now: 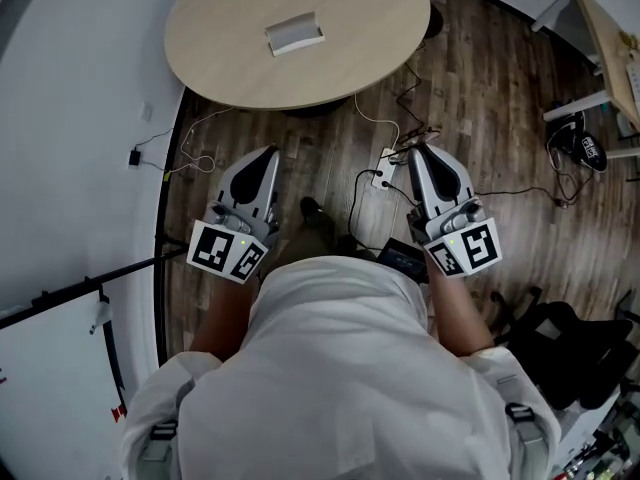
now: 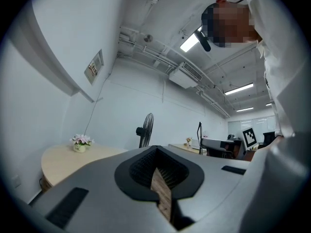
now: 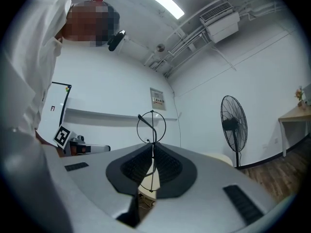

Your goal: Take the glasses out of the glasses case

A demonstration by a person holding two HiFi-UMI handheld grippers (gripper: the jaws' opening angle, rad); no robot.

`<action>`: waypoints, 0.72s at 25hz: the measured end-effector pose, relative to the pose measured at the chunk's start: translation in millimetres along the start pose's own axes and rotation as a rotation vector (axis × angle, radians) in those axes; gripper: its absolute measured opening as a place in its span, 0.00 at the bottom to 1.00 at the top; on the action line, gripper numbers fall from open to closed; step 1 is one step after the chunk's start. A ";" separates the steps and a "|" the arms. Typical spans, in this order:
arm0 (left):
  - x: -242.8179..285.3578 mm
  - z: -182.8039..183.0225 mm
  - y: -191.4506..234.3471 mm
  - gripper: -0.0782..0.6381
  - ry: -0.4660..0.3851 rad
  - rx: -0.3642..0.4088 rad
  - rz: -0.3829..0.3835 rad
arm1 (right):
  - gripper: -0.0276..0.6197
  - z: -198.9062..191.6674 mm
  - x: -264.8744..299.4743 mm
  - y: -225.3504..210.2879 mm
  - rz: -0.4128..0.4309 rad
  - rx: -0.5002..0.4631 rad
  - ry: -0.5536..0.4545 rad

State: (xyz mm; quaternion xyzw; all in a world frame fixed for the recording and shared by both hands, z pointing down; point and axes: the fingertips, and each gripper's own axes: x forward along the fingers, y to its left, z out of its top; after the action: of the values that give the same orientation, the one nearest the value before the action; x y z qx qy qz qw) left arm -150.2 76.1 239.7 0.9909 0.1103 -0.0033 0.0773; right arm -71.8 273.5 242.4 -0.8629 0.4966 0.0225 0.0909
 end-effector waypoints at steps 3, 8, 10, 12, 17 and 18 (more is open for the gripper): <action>-5.9 -14.5 -23.6 0.12 0.040 -0.011 -0.020 | 0.09 -5.4 -24.5 2.6 -0.007 0.014 0.001; -11.6 -40.6 -43.6 0.12 0.097 -0.035 -0.050 | 0.09 -18.1 -46.2 3.0 -0.033 0.019 0.016; -11.3 -48.5 -49.8 0.12 0.114 -0.049 -0.058 | 0.09 -24.4 -53.7 1.3 -0.042 0.023 0.031; -10.0 -51.3 -59.0 0.12 0.120 -0.048 -0.084 | 0.09 -30.3 -61.5 1.7 -0.045 0.031 0.048; -6.0 -47.6 -75.1 0.13 0.095 -0.056 -0.186 | 0.09 -47.0 -69.1 9.5 -0.038 0.040 0.089; -5.3 -47.3 -75.8 0.13 0.093 -0.059 -0.196 | 0.09 -50.5 -68.7 10.8 -0.038 0.043 0.097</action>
State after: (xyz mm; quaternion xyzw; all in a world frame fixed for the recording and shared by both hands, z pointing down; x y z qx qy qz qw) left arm -172.5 155.3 274.9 0.9717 0.2102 0.0386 0.1004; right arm -118.4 317.7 299.4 -0.8700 0.4845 -0.0318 0.0856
